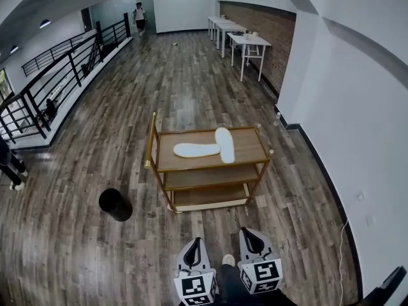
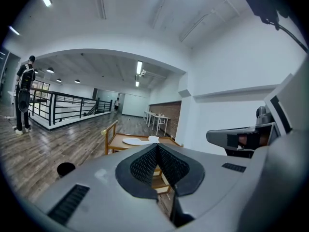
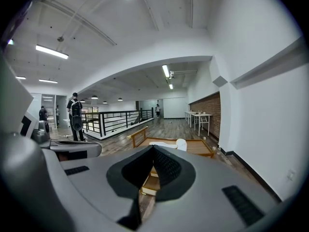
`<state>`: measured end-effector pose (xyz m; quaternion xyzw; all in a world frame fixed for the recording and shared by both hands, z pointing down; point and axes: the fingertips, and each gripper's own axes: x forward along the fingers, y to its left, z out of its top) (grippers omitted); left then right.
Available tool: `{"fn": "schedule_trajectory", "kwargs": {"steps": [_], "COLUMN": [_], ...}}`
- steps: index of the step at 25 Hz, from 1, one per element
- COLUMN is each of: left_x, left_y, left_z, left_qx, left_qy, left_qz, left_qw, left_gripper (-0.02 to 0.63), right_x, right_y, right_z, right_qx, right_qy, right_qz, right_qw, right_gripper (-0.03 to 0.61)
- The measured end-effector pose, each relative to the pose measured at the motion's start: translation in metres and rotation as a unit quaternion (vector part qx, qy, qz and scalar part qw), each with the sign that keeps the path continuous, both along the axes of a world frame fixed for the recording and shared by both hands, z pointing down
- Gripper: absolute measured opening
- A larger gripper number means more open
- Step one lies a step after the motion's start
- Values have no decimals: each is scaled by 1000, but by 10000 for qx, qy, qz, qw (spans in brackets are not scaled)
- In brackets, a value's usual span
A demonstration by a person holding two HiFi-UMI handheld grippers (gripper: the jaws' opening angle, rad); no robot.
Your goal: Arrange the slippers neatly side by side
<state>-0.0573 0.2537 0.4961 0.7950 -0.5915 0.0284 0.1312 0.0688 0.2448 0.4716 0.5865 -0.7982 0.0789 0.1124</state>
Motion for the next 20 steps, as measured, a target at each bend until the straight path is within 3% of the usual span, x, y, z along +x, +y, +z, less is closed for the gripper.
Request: {"fn": "schedule_trajectory", "kwargs": {"steps": [20], "left_x": [56], "left_y": [-159], "left_z": [-7], "left_qx": [-53], "left_qy": [-91], "left_qz": [-273], "left_qw": [9996], "left_gripper": [2], "right_x": [45], "right_y": [-169], "right_z": [-5], "right_qx": [-31], "right_qy": [-163], "right_qz": [-474], "right_qw": [9987], "right_gripper": [-2]}}
